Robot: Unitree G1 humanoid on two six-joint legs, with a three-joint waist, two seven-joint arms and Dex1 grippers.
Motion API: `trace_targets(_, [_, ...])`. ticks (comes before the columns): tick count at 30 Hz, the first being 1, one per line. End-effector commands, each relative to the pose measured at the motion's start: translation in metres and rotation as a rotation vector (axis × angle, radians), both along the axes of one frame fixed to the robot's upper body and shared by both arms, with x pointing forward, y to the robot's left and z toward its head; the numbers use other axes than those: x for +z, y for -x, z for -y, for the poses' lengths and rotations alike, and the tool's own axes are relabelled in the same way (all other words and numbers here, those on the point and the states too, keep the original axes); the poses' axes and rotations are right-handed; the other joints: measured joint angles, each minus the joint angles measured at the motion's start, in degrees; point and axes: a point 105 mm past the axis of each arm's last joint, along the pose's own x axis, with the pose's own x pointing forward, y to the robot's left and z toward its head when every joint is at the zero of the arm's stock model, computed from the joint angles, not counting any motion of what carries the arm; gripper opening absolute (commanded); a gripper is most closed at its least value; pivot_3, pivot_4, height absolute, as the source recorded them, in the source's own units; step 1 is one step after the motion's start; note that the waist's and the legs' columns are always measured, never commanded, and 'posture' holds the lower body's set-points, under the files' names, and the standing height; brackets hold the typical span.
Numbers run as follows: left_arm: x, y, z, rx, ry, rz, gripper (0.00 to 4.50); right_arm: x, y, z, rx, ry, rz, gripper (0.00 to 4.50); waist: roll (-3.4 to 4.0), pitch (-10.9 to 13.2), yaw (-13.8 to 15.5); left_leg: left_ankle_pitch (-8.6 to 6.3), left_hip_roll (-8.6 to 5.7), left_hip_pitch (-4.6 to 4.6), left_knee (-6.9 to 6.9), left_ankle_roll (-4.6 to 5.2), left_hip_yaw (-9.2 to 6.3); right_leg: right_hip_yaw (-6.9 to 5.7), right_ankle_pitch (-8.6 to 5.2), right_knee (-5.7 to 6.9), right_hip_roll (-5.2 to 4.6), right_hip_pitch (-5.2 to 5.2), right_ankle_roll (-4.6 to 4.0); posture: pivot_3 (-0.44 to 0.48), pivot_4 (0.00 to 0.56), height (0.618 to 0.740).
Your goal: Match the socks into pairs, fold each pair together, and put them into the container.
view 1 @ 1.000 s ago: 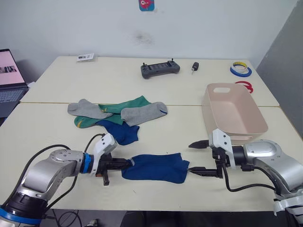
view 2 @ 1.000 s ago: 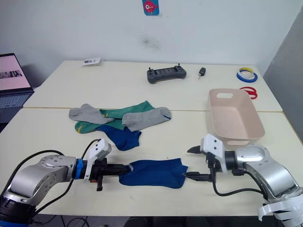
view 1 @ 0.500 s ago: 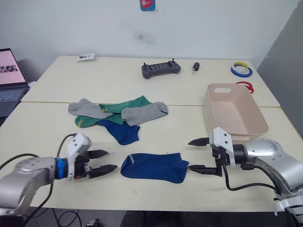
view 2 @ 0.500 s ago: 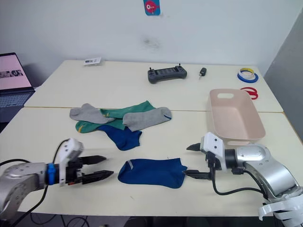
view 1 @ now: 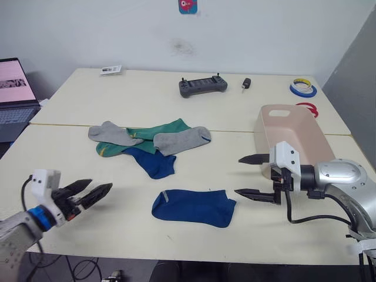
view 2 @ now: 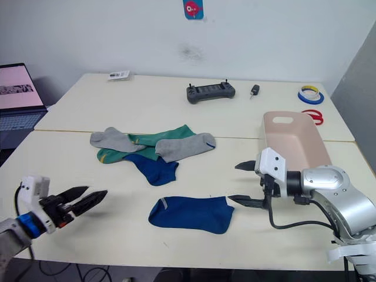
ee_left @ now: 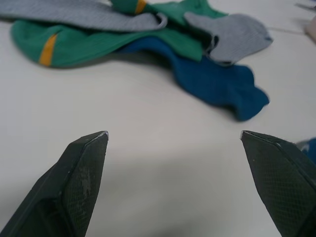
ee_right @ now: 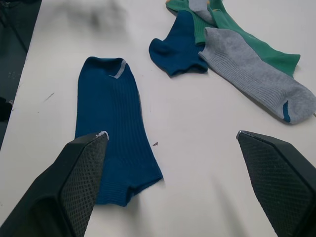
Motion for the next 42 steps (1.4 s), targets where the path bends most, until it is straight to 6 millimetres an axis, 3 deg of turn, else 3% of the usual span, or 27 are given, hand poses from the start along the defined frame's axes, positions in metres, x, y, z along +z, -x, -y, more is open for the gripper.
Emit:
trace_targets(1, [0.012,-0.01,0.027,-0.095,-0.078,0.073,4.48,0.01,0.002,-0.004,0.006,0.001,0.051,4.5,0.0,0.0,-0.1,0.0,0.0,0.0,-0.01,0.0,0.01,0.0,0.0,0.0,0.0,0.0,0.0,0.0,0.15,0.74])
trace_targets(7, [0.016,-0.02,0.056,-0.318,-0.372,0.182,4.48,0.01,0.004,-0.006,-0.005,0.002,0.048,4.5,0.0,0.0,-0.3,0.01,0.01,0.0,-0.05,-0.02,0.05,0.03,0.0,-0.03,0.03,-0.03,-0.01,0.0,0.15,0.74])
trace_targets(12, [0.003,-0.03,0.045,-0.508,-0.72,0.211,4.48,0.01,0.006,-0.008,-0.007,0.003,0.04,4.5,0.05,0.0,-0.3,0.02,0.0,0.03,-0.07,-0.04,0.1,0.03,0.01,-0.02,0.07,-0.05,-0.02,0.0,0.15,0.74])
trace_targets(16, [0.001,-0.039,0.037,-0.575,-0.8,0.236,4.48,0.011,0.007,-0.011,-0.001,-0.002,0.039,4.5,0.05,0.0,-0.2,0.02,0.0,0.0,-0.08,-0.03,0.19,-0.02,0.01,-0.06,0.06,-0.09,-0.01,0.0,0.15,0.74])
trace_targets(24, [-0.009,-0.06,0.046,-0.659,-0.908,0.301,4.48,0.013,0.008,-0.015,0.006,-0.012,0.037,4.5,0.04,0.0,-0.2,0.01,0.0,-0.06,-0.08,-0.02,0.19,-0.07,0.01,-0.05,0.06,-0.13,-0.01,0.0,0.15,0.74])
trace_targets(27, [-0.013,-0.067,0.052,-0.684,-0.942,0.336,3.87,0.013,0.008,-0.016,0.006,-0.014,0.038,4.5,0.03,0.0,-0.2,0.02,-0.01,-0.05,-0.05,-0.02,0.18,-0.08,0.01,0.0,0.07,-0.13,-0.01,0.0,0.15,0.74])
trace_targets(30, [-0.013,-0.071,0.057,-0.688,-0.924,0.357,2.99,0.014,0.009,-0.016,0.004,-0.015,0.039,4.5,0.03,0.0,-0.2,0.02,0.0,-0.05,-0.05,-0.02,0.19,-0.09,0.01,0.01,0.07,-0.15,-0.01,0.0,0.15,0.74])
trace_targets(37, [-0.021,-0.069,0.057,-0.722,-0.921,0.352,2.99,0.014,0.01,-0.017,-0.004,-0.021,0.036,4.5,0.03,0.0,-0.3,0.02,0.01,-0.04,-0.05,-0.02,0.18,-0.08,0.01,0.09,0.08,-0.17,-0.01,0.0,0.15,0.74])
trace_targets(42, [-0.028,-0.075,0.066,-0.749,-0.931,0.372,1.52,0.016,0.01,-0.019,-0.001,-0.024,0.036,4.5,0.03,0.0,-0.2,0.02,-0.01,-0.03,0.0,-0.01,0.16,-0.1,0.01,0.15,0.08,-0.14,-0.01,0.0,0.15,0.74])
